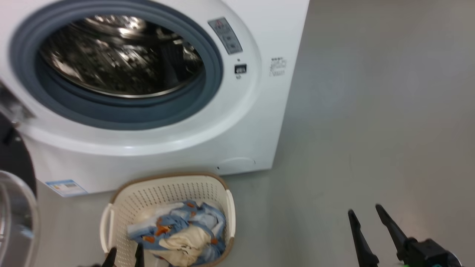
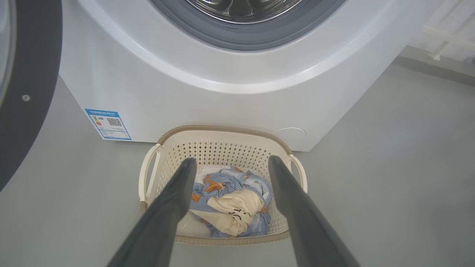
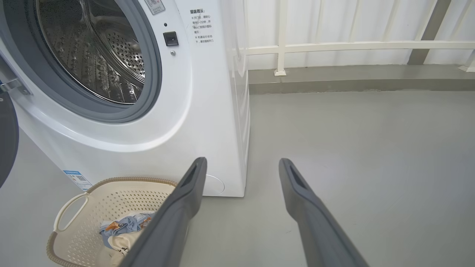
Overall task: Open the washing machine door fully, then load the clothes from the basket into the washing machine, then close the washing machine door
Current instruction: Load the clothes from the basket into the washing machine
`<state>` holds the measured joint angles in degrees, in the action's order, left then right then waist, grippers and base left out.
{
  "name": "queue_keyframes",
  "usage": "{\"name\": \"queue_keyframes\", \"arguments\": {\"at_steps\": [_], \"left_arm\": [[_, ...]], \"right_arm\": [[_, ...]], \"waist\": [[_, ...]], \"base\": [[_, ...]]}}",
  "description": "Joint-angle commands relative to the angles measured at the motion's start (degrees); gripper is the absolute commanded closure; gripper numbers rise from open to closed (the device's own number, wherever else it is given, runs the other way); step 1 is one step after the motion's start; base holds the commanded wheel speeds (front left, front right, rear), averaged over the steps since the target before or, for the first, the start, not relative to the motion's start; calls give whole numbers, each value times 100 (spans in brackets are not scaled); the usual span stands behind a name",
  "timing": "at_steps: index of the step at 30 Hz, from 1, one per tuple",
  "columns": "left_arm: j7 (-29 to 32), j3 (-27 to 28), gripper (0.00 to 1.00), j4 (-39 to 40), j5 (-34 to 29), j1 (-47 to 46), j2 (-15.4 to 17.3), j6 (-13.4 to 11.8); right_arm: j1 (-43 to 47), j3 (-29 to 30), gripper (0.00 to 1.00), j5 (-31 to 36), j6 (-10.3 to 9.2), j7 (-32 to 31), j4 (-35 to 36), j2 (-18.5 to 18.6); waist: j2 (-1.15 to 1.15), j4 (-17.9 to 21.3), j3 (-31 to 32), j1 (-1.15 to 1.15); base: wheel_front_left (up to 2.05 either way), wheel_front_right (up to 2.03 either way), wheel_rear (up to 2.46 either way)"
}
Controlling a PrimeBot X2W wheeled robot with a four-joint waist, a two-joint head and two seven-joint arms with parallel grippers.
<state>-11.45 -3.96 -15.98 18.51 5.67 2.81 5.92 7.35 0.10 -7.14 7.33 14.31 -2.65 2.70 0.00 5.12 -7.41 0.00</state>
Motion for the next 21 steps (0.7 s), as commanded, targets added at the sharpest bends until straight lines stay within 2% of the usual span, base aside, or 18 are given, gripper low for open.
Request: {"name": "queue_keyframes", "arguments": {"at_steps": [1, 11, 16, 21], "left_arm": [[72, 124, 0, -93, 81, -398, 99, 37], [549, 38, 0, -1188, 574, -1418, 477, 134], [726, -274, 0, -1748, 704, -1873, 737, 152], [875, -530, 0, -2179, 1128, -2293, 968, 155]], "right_arm": [[-282, -199, 0, -13, 16, 69, 163, 29], [-782, -485, 0, -367, 16, 69, 239, 20], [-1017, -614, 0, -534, 16, 69, 292, 19], [-1217, -707, 0, -631, 16, 69, 364, 19]], "waist": [[0, 322, -583, 0], [0, 767, -1501, 0], [0, 925, -1948, 0], [0, 1042, -2379, 0]], "base": [[0, 0, 0], [0, 0, 0], [0, 0, 0], [0, 0, 0]]}}
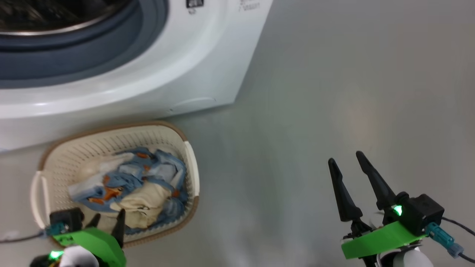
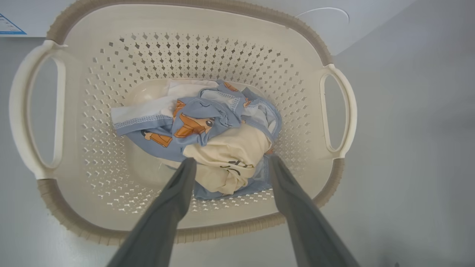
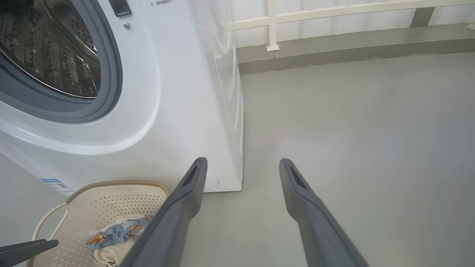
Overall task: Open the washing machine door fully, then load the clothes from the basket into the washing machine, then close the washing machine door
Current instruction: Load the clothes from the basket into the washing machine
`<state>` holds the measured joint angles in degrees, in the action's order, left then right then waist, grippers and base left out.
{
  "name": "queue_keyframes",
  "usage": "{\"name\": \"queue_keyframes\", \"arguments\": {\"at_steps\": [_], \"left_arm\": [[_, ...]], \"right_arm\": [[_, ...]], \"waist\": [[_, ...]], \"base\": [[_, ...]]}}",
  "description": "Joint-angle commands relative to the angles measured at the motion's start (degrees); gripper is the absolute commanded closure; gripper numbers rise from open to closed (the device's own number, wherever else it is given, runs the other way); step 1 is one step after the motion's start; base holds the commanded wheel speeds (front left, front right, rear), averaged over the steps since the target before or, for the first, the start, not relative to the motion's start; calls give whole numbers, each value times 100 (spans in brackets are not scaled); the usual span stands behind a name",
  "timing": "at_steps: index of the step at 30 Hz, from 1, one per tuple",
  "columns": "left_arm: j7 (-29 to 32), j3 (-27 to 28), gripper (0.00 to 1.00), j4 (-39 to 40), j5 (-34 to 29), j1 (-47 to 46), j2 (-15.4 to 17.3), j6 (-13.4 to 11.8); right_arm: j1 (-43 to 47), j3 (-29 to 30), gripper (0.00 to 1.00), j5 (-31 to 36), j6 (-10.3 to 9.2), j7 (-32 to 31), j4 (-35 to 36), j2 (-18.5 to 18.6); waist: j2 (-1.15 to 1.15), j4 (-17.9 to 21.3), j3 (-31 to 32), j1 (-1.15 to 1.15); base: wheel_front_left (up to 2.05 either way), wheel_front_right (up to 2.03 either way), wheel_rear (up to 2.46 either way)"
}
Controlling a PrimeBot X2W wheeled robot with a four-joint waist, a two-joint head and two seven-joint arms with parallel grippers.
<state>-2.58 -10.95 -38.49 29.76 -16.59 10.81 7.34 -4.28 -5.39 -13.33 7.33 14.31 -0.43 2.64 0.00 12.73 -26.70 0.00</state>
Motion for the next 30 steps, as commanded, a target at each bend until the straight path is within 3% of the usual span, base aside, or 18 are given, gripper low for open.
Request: {"name": "queue_keyframes", "arguments": {"at_steps": [1, 10, 30], "left_arm": [[17, 117, 0, -7, 62, -152, 223, 13], [55, -274, 0, -363, 698, -782, 585, 13], [-252, -1293, 0, -993, 1165, -1910, 1311, 14]], "right_arm": [[-86, -170, 0, -31, 16, 69, 157, 24], [-314, -274, 0, -128, 16, 69, 266, 24], [-609, -438, 0, -111, 16, 69, 536, 24]], "waist": [[0, 300, -531, 0], [0, 474, -1187, 0], [0, 550, -2252, 0]], "base": [[0, 0, 0], [0, 0, 0], [0, 0, 0]]}}
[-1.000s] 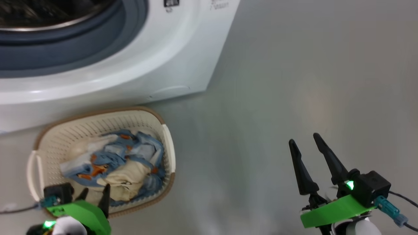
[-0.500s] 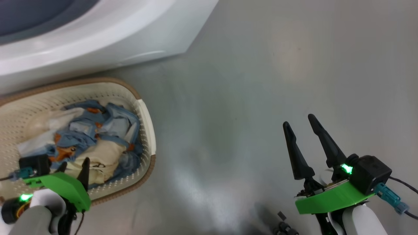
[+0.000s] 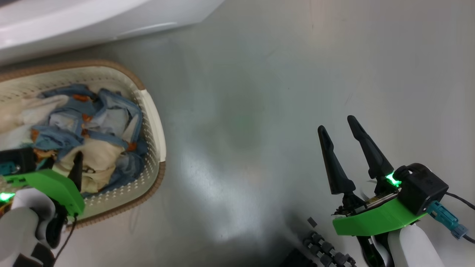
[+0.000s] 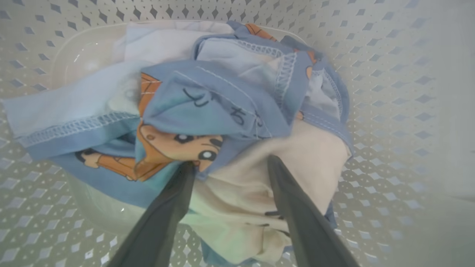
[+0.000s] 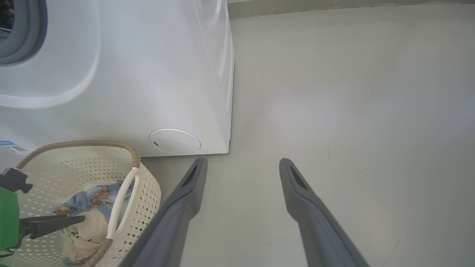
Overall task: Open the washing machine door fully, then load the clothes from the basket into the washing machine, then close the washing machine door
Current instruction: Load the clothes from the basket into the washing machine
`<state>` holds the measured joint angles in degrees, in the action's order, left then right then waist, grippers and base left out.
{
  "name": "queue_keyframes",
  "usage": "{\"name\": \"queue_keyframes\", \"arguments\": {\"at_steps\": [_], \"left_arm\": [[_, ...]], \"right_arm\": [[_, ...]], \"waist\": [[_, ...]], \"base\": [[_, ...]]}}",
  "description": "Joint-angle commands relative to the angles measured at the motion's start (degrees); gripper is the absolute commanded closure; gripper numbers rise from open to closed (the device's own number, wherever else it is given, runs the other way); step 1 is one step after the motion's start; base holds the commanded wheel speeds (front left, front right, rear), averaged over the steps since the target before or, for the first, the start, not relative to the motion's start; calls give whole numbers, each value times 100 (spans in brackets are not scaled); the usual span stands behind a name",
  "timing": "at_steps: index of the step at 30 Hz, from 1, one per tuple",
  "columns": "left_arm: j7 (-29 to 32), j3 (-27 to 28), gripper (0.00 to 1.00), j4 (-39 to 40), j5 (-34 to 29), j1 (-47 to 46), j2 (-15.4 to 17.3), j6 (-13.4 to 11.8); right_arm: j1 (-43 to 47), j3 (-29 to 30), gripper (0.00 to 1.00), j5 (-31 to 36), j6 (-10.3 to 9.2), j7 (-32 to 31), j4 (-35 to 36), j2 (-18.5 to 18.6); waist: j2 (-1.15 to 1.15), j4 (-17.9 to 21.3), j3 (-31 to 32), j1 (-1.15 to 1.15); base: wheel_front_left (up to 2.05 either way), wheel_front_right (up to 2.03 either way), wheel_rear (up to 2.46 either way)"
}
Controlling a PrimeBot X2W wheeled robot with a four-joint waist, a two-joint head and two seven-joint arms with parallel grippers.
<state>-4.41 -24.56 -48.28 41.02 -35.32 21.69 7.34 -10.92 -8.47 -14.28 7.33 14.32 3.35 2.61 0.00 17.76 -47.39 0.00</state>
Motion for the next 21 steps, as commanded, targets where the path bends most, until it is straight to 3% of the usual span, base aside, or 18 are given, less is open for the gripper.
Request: {"name": "queue_keyframes", "arguments": {"at_steps": [1, 19, 20, 21], "left_arm": [[-75, 25, 0, -41, 59, -84, 235, 14], [-286, -606, 1, -736, 111, -832, 316, 14], [-318, -644, 26, -792, 85, -877, 314, 14], [-343, -684, 65, -845, 64, -914, 303, 14]], "right_arm": [[50, -134, 0, -19, 16, 68, 172, 27], [64, -117, 0, -53, 16, 68, 341, 27], [58, -108, 0, -59, 16, 68, 345, 27], [53, -96, 0, -65, 16, 68, 346, 27]], "waist": [[0, 58, -216, 0], [0, 173, -542, 0], [0, 173, -556, 0], [0, 171, -564, 0]], "base": [[0, 0, 0], [0, 0, 0], [0, 0, 0], [0, 0, 0]]}}
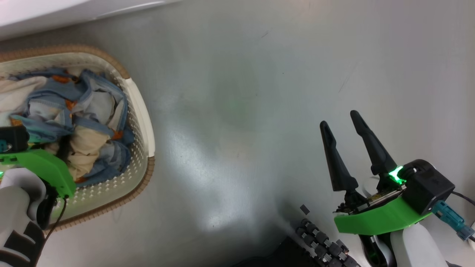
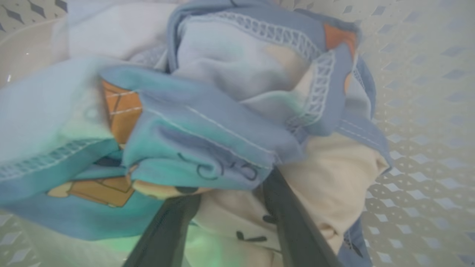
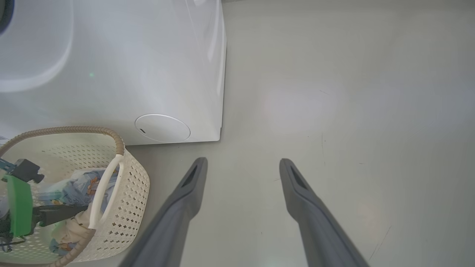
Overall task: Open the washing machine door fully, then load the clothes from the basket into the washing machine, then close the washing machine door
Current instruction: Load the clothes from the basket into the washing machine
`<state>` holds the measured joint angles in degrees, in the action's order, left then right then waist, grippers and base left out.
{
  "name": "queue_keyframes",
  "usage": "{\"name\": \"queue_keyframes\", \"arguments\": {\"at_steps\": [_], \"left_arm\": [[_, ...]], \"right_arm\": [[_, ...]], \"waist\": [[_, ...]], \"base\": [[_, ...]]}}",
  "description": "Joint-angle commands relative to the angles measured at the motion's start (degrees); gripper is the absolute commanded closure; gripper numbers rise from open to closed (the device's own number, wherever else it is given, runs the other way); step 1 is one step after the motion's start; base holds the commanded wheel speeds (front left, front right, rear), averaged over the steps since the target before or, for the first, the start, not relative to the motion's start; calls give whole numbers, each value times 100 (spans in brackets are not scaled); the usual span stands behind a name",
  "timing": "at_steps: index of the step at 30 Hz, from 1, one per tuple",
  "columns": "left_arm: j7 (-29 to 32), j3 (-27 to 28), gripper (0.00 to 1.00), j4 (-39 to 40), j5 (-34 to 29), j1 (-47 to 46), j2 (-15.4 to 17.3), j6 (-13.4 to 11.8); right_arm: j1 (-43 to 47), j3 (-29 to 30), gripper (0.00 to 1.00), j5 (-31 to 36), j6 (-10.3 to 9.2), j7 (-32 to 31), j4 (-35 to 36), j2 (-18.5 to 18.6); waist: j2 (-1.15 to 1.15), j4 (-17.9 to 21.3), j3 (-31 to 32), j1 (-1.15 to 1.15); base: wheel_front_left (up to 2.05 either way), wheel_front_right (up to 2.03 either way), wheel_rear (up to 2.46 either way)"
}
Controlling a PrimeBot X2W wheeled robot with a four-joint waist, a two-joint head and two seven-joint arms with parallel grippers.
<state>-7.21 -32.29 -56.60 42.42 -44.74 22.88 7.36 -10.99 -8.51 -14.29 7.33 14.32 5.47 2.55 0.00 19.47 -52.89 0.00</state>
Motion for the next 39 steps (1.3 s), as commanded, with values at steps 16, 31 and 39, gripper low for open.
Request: {"name": "queue_keyframes", "arguments": {"at_steps": [16, 31, 39], "left_arm": [[-736, -27, 100, -223, 264, 365, -168, 13], [-777, 1316, 100, 1621, -333, 2158, -620, -330], [-778, 1959, 100, 2574, -850, 3219, -1043, -456]], "right_arm": [[-24, 89, 0, -57, 16, 68, -65, 32], [298, 268, 0, 164, 16, 68, -370, 32], [700, 361, 0, 279, 16, 68, -502, 32]], "waist": [[0, -423, 769, 0], [0, -926, 2268, 0], [0, -1139, 3131, 0]], "base": [[0, 0, 0], [0, 0, 0], [0, 0, 0]]}}
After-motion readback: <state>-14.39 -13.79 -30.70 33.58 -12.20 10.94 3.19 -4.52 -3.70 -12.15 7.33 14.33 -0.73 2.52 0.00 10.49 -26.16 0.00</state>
